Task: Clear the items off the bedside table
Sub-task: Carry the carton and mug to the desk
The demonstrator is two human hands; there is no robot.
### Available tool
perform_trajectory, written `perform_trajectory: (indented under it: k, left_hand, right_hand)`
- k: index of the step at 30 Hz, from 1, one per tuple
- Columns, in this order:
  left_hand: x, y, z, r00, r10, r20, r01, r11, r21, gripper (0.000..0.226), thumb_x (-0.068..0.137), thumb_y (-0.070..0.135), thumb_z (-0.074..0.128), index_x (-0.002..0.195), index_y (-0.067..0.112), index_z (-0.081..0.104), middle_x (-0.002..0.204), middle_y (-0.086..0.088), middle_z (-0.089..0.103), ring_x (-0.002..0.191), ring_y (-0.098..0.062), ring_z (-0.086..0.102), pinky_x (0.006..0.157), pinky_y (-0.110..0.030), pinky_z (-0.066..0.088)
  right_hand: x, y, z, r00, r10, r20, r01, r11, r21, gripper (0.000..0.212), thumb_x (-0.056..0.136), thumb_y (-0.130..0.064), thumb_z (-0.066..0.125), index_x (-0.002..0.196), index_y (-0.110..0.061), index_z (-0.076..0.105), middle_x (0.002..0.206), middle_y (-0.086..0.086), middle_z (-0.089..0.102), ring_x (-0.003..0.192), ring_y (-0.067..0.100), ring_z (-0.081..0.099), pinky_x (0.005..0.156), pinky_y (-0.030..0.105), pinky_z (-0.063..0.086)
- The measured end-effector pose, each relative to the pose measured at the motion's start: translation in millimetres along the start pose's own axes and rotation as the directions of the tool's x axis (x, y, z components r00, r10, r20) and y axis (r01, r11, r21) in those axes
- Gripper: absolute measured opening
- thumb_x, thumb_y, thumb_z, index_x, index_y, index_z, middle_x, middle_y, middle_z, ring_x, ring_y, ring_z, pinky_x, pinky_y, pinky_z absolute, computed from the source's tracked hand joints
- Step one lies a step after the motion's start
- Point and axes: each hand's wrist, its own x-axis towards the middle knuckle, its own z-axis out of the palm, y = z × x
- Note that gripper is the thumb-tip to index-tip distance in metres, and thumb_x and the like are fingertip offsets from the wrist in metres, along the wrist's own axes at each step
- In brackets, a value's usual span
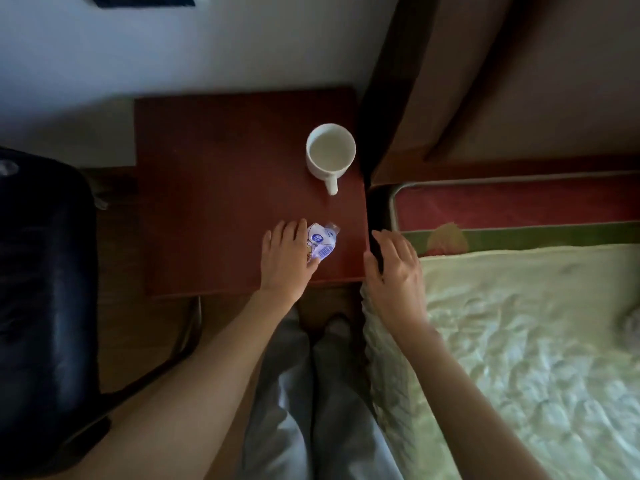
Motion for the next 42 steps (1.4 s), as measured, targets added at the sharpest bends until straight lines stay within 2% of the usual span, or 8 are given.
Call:
perform_trajectory:
  k: [7,15,22,26,29,32,36,42]
  left_hand:
    - [-1.7,1.7,16.3,0.991,-0.067,-0.112,0.046,0.983,-0.179,0.06,0.075,0.022,0.073,0.129,0.013,0.049,0.112,-0.009,0.058,0.097,-0.028,0.055,0.08,-0.04,0.049]
    - [-7.0,9.1,5.5,0.978,-0.151,-0.142,0.083,0.912,-0.403,0.05,0.076,0.009,0.069,0.123,0.021,0.057,0.106,-0.002,0.056,0.09,-0.021,0.061,0.063,-0.03,0.047]
    - [-9.1,-1.3,-14.3,0.934,-0.222,-0.279,0.057,0.866,-0.497,0.041,0.078,0.014,0.071,0.118,0.016,0.059,0.104,-0.003,0.06,0.087,-0.02,0.062,0.067,-0.034,0.053]
    - [-17.3,-13.1,-18.0,0.929,-0.253,-0.269,0.101,0.874,-0.476,0.048,0.079,0.017,0.072,0.124,0.019,0.055,0.109,0.0,0.059,0.093,-0.015,0.059,0.072,-0.021,0.043]
    - [-24.8,-17.5,-18.4,0.926,-0.28,-0.252,0.128,0.862,-0.49,0.051,0.079,0.017,0.071,0.127,0.02,0.053,0.111,0.001,0.058,0.096,-0.014,0.058,0.074,-0.018,0.038]
    - [-28.5,-18.6,-16.8,0.918,-0.308,-0.25,0.14,0.841,-0.522,0.047,0.08,0.015,0.07,0.125,0.02,0.055,0.108,0.001,0.058,0.092,-0.014,0.058,0.071,-0.019,0.037]
    - [-25.6,-20.9,-13.9,0.917,-0.312,-0.25,0.139,0.836,-0.531,0.044,0.082,0.014,0.068,0.123,0.02,0.056,0.107,0.0,0.058,0.091,-0.016,0.059,0.069,-0.023,0.042]
    - [-20.7,-24.8,-27.5,0.899,-0.328,-0.289,0.114,0.814,-0.57,0.043,0.08,0.012,0.068,0.121,0.018,0.059,0.105,-0.002,0.059,0.091,-0.017,0.059,0.071,-0.025,0.044]
  right_hand:
    - [2.9,13.1,20.3,0.999,-0.028,0.033,0.027,0.999,0.024,0.039,0.091,-0.025,0.043,0.119,-0.002,0.058,0.119,0.015,0.06,0.117,0.034,0.052,0.099,0.048,0.042]
    - [21.3,-0.1,25.1,1.0,-0.023,-0.018,0.024,0.995,0.099,0.039,0.089,-0.027,0.048,0.119,-0.004,0.058,0.116,0.011,0.062,0.113,0.031,0.055,0.095,0.047,0.044]
    - [54.6,-27.3,41.1,0.998,0.067,-0.016,-0.063,0.979,0.193,0.056,0.084,-0.039,0.061,0.128,-0.007,0.051,0.126,0.009,0.058,0.116,0.025,0.054,0.093,0.04,0.047]
    - [75.7,-37.0,58.5,0.996,0.073,-0.047,-0.064,0.981,0.182,0.041,0.083,-0.035,0.065,0.115,-0.01,0.06,0.11,0.005,0.064,0.1,0.023,0.06,0.076,0.038,0.05]
    - [85.7,-43.7,61.1,0.977,0.166,-0.136,-0.135,0.968,0.209,0.024,0.084,-0.031,0.065,0.099,-0.012,0.065,0.093,0.002,0.066,0.084,0.021,0.062,0.062,0.029,0.041]
    - [90.5,-48.1,60.0,0.95,0.255,-0.178,-0.215,0.953,0.215,0.02,0.083,-0.031,0.065,0.093,-0.014,0.067,0.088,-0.002,0.068,0.079,0.018,0.061,0.061,0.025,0.031]
    - [97.5,-44.7,57.3,0.909,0.35,-0.226,-0.282,0.916,0.287,0.014,0.08,-0.03,0.066,0.089,-0.02,0.069,0.085,-0.005,0.07,0.076,0.015,0.062,0.06,0.024,0.032]
    - [114.3,-49.3,26.6,0.917,0.302,-0.262,-0.227,0.932,0.281,0.02,0.085,-0.04,0.063,0.085,-0.022,0.07,0.078,-0.006,0.07,0.071,0.011,0.06,0.062,0.025,0.036]
